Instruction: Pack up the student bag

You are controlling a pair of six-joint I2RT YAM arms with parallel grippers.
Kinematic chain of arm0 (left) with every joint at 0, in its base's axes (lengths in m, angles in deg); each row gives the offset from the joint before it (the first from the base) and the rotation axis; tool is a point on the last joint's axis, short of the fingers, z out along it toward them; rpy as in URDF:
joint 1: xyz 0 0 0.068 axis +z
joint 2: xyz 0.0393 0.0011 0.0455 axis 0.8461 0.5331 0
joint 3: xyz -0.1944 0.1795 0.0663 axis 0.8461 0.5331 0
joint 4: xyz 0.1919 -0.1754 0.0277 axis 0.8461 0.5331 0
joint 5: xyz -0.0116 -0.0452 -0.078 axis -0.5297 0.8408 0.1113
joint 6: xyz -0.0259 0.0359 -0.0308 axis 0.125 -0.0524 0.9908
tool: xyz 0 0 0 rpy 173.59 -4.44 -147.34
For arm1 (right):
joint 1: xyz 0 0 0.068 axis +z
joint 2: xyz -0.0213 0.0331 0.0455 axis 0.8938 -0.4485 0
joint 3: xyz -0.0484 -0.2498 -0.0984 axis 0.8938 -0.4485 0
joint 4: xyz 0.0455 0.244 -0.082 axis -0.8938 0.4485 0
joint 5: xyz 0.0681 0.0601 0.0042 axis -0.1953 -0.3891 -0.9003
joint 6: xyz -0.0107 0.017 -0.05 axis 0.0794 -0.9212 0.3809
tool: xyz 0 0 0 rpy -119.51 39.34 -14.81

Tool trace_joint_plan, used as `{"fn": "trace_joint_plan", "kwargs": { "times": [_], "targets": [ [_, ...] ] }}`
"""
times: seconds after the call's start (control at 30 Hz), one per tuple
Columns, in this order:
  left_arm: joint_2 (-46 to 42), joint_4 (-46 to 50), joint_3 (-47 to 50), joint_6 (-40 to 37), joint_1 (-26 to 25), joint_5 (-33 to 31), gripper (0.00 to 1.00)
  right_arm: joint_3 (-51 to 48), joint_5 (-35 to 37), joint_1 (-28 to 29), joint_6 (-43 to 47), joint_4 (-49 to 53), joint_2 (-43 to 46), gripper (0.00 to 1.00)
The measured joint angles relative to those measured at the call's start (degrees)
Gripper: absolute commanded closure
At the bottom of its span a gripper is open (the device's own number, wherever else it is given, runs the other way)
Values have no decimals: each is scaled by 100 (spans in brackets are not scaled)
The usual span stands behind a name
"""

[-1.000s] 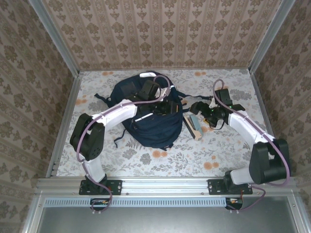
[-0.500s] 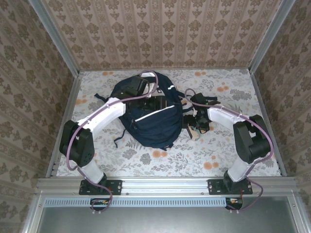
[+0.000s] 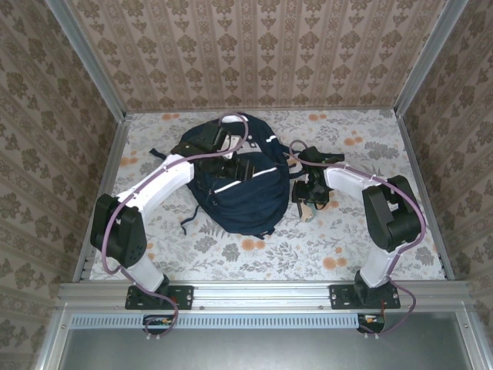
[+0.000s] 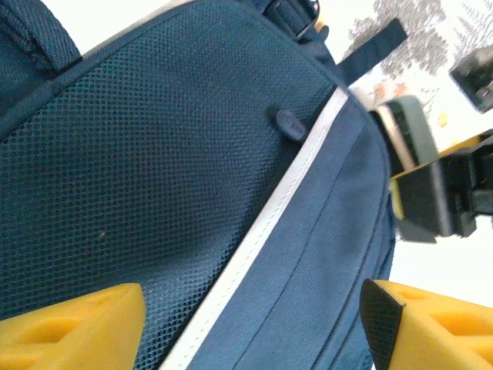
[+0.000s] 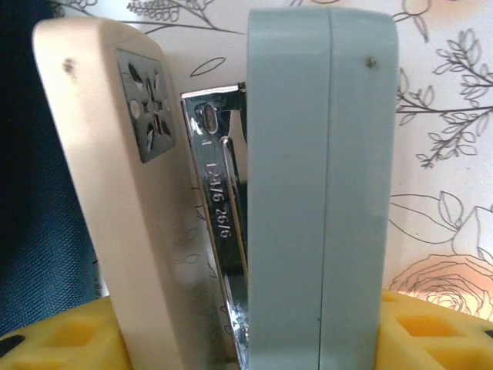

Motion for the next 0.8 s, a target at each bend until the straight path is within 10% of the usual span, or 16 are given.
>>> {"fn": "trace_joint_plan", "kwargs": {
  "times": [0.8],
  "targets": [
    [1132, 1663, -1161, -2900, -1331, -1521, 20, -817, -555, -754, -931, -74, 1694, 44]
  ]
}}
